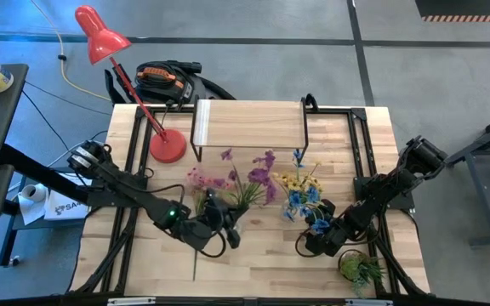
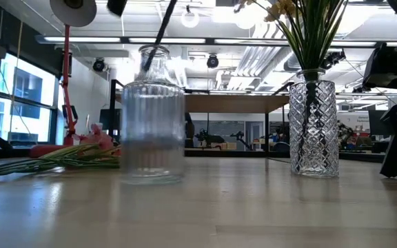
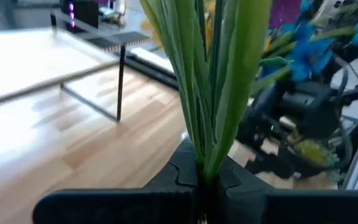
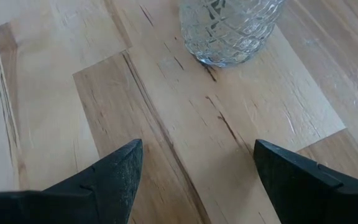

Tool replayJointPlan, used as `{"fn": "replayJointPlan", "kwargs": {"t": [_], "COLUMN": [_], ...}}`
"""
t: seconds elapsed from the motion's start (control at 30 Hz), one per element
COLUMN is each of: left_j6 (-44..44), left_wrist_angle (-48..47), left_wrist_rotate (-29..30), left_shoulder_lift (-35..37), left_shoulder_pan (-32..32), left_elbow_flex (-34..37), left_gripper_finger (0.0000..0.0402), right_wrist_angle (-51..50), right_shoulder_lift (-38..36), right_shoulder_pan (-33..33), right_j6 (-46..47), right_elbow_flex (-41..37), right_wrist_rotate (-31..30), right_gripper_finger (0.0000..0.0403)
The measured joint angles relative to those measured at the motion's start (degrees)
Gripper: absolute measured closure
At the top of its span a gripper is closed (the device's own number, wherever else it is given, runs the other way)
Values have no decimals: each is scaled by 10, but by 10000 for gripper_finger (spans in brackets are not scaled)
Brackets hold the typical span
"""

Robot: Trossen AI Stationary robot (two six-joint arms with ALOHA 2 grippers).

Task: Pick and place flowers into a vace then onto a shelf
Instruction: Put the purple flowers into the bottom vase

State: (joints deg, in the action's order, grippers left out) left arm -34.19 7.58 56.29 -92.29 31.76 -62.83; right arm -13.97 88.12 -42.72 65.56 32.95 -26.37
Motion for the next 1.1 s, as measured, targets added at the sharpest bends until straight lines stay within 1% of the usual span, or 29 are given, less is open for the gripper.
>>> {"fn": "replayJointPlan", "kwargs": {"t": [0.07,0.23,0.43,0.57,0.73,0.87,0.97,1.1], "left_j6": [-29,-63,-66,-68,-66,-61,-61,-66], "left_wrist_angle": [0,2,55,58,58,51,26,-11], "left_wrist_rotate": [6,60,71,67,60,48,45,41], "left_shoulder_lift": [0,0,-6,-6,-6,-6,-6,-6], "left_shoulder_pan": [5,23,20,20,20,20,20,20], "left_elbow_flex": [16,46,84,106,115,115,115,115], "left_gripper_finger": [368,368,368,368,367,361,346,316], "right_wrist_angle": [-1,-4,3,54,101,130,151,159], "right_shoulder_lift": [0,0,0,0,2,2,2,2], "right_shoulder_pan": [0,0,0,0,-3,-8,-14,-17], "right_j6": [0,-1,5,7,-67,-147,-188,-192], "right_elbow_flex": [0,1,0,0,-1,-1,-1,-1], "right_wrist_rotate": [1,10,15,30,52,95,122,116], "right_gripper_finger": [104,104,104,104,104,104,104,104]}}
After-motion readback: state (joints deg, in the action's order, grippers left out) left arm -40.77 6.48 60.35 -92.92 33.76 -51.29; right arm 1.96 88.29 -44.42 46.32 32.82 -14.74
